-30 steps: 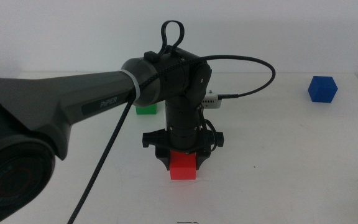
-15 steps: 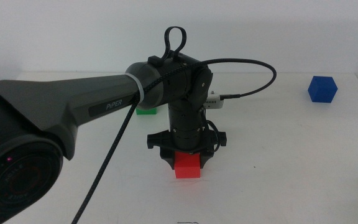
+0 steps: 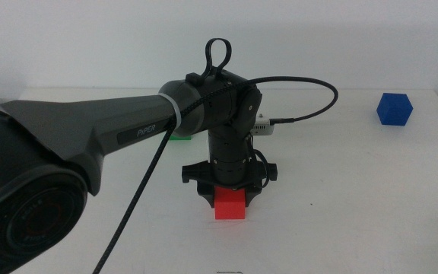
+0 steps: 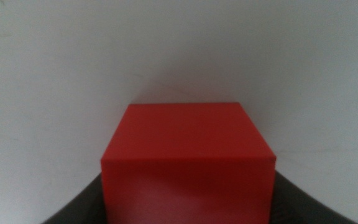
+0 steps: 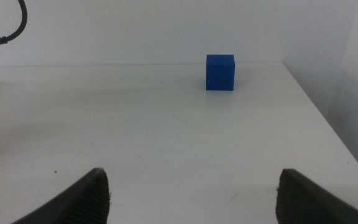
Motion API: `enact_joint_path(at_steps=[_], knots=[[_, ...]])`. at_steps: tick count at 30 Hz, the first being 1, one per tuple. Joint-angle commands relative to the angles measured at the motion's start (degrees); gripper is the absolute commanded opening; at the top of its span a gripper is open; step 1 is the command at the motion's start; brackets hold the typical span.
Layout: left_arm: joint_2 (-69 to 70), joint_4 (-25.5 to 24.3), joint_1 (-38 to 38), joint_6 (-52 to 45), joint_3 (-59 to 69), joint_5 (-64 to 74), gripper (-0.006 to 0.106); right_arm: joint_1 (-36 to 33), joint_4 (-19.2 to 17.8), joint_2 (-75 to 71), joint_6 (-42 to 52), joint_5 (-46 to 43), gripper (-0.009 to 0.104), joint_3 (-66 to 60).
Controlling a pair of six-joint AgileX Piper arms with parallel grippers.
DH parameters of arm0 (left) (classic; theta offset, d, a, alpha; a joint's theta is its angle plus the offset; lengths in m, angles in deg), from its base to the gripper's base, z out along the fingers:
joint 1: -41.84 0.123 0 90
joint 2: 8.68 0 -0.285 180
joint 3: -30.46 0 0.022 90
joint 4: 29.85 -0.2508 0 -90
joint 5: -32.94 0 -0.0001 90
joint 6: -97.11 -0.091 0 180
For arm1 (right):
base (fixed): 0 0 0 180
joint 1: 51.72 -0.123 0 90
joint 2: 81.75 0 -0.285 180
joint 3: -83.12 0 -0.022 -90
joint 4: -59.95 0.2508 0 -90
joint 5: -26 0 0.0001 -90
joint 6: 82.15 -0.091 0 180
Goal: Stack red cubes first, then green, then blue cubes in a specific spot.
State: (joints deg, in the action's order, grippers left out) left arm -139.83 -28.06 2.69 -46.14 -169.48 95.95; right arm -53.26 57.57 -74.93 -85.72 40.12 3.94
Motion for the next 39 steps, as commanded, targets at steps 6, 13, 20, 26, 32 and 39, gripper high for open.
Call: enact_joint_path(at_steps=[6, 13, 20, 26, 32, 39], knots=[[1.97, 0.46, -0.23, 1.59, -0.91, 1.0, 0.039, 0.04, -0.75, -0.89, 0.54, -4.32, 0.094, 1.36], [2.09, 0.0, -0.23, 1.64, -0.91, 1.0, 0.082, 0.04, -0.75, -0.89, 0.54, -4.32, 0.094, 1.36], [4.72, -0.12, -0.11, 1.7, -1.73, 1.55, 0.094, 0.04, -0.75, -0.89, 0.54, -4.32, 0.094, 1.36], [11.26, -3.33, -0.09, 1.7, -4.22, 3.7, 0.094, 0.04, -0.75, -0.89, 0.54, -4.32, 0.094, 1.36], [17.3, -16.39, -0.09, 0.27, -5.57, 4.77, 0.094, 0.04, -0.75, -0.89, 0.54, -4.32, 0.094, 1.36], [17.58, -23.81, 1.45, 0.27, -6.03, 3.16, 0.094, 0.04, -0.75, -0.89, 0.54, -4.32, 0.094, 1.36]])
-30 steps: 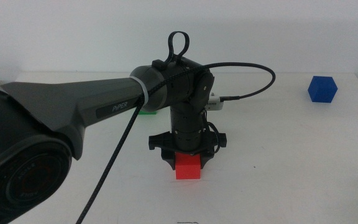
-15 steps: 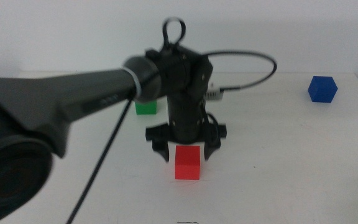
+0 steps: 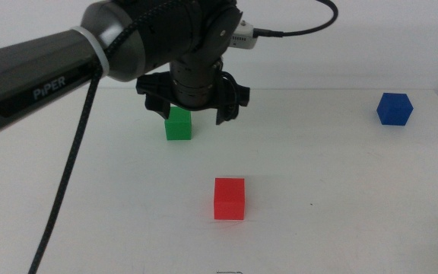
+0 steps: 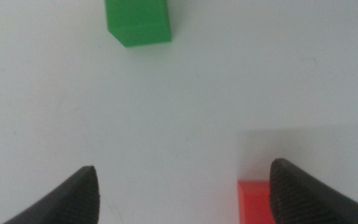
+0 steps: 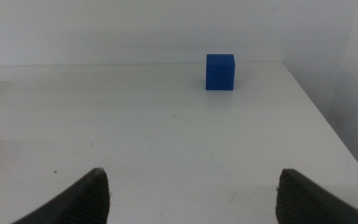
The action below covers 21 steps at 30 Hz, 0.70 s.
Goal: Stack red cubes first, then green, then blue cubes in a specific spot.
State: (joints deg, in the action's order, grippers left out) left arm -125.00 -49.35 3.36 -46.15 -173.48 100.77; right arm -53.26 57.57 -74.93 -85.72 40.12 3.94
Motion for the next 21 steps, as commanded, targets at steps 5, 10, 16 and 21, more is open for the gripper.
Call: enact_joint_path(at_steps=[5, 10, 16, 21], knots=[[0.77, -0.09, 5.4, -2.09, -2.04, -10.12, 0.094, 0.04, -0.75, -0.89, 0.54, -4.32, 0.094, 1.36], [-1.64, 4.85, 10.76, -6.75, -2.05, -19.12, 0.094, 0.04, -0.75, -0.89, 0.54, -4.32, 0.094, 1.36], [-5.55, 8.76, 14.9, -8.85, -2.15, -26.65, 0.094, 0.05, -0.69, -0.89, 0.54, -4.32, 0.094, 1.36], [-8.95, 9.17, 16.46, -8.85, -2.15, -31.37, 0.094, 0.05, -0.69, -0.89, 0.54, -4.32, 0.094, 1.36]])
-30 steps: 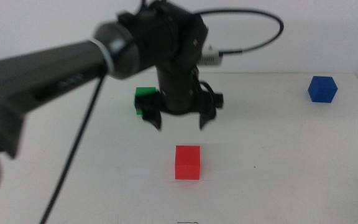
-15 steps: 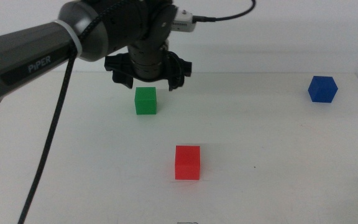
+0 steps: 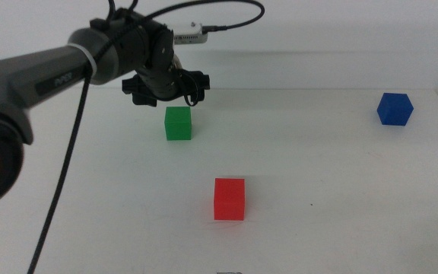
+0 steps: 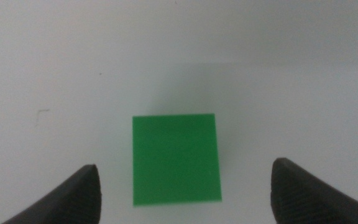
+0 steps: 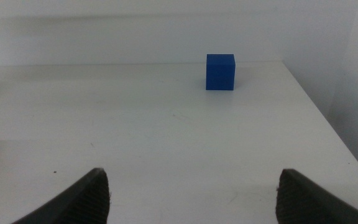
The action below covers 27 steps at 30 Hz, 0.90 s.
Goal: Stack red cubes first, then green, then blue cubes in a specific spot.
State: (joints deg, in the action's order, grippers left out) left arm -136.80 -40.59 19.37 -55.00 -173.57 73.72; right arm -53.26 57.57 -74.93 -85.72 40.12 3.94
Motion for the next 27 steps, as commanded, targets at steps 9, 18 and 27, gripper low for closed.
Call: enact_joint_path(at_steps=[9, 18, 27], knots=[[-1.71, 0.56, 0.51, 0.33, -2.16, -9.53, 0.094, 0.05, -0.69, -0.89, 0.54, -4.32, 0.094, 1.36], [-5.25, 0.28, 0.71, 0.32, -4.05, -10.17, 0.094, 0.05, -0.75, -0.89, 0.54, -4.32, 0.094, 1.36], [-6.06, 0.29, 0.95, 0.32, -4.41, -9.88, 0.072, 0.05, -0.75, -0.89, 0.54, -4.32, 0.094, 1.36]])
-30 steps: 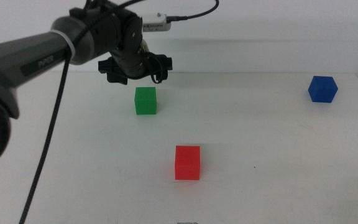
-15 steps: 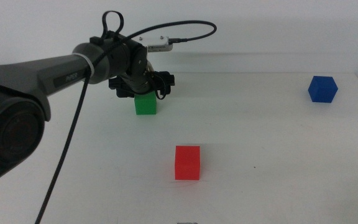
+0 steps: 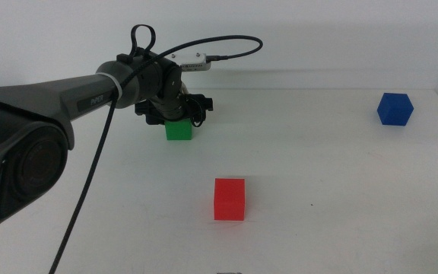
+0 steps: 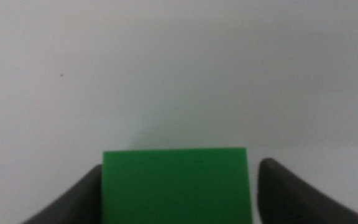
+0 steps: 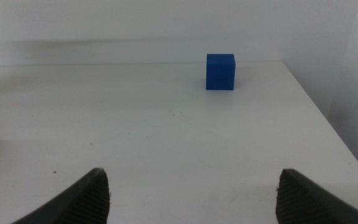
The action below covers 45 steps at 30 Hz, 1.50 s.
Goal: Stack red cubes first, then green, then blue cubes in a specific spot.
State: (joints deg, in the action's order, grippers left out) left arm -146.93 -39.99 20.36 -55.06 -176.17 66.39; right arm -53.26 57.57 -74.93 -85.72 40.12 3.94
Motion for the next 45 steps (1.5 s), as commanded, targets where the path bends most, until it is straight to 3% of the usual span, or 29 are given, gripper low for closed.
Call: enact_joint_path(at_steps=[1, 9, 12, 16, 19, 22, 27, 35, 37, 38, 45], knots=[[4.07, -0.32, -0.03, 0.38, -1.95, -2.34, 0.066, 0.05, -0.75, -0.89, 0.54, -4.32, 0.094, 1.36], [6.33, -0.48, -0.03, -2.21, -1.95, -1.04, 0.016, 0.05, -0.75, -0.89, 0.54, -4.32, 0.094, 1.36], [9.13, 1.08, -0.15, -6.21, -0.95, -0.59, 0.004, 0.05, -0.75, -0.89, 0.54, -4.32, 0.094, 1.36], [17.39, 2.76, -0.57, -4.44, 10.35, -8.46, 0.002, 0.05, -0.75, -0.89, 0.54, -4.32, 0.094, 1.36], [26.97, 1.78, -1.93, 0.7, 22.75, -16.67, 0.002, 0.05, -0.75, -0.89, 0.54, -4.32, 0.094, 1.36], [34.85, -0.19, -4.24, 6.26, 30.62, -16.13, 0.002, 0.05, -0.75, -0.89, 0.54, -4.32, 0.094, 1.36], [40.92, -9.93, -10.72, 17.15, 32.73, -5.8, 0.002, 0.05, -0.75, -0.89, 0.54, -4.32, 0.094, 1.36], [41.19, -42.47, -28.1, 54.2, 31.87, 11.2, 0.002, 0.05, -0.75, -0.89, 0.54, -4.32, 0.094, 1.36], [41.19, -48.51, -32.7, 62.27, 31.87, 16.22, 0.002, 0.05, -0.75, -0.89, 0.54, -4.32, 0.094, 1.36], [39.45, -47.41, -36.02, 65.83, 31.87, 16.05, 0.002, 0.05, -0.75, -0.89, 0.54, -4.32, 0.094, 1.36], [36.49, -44.45, -36.02, 65.83, 31.87, 15.5, 0.002, 0.05, -0.75, -0.89, 0.54, -4.32, 0.094, 1.36]])
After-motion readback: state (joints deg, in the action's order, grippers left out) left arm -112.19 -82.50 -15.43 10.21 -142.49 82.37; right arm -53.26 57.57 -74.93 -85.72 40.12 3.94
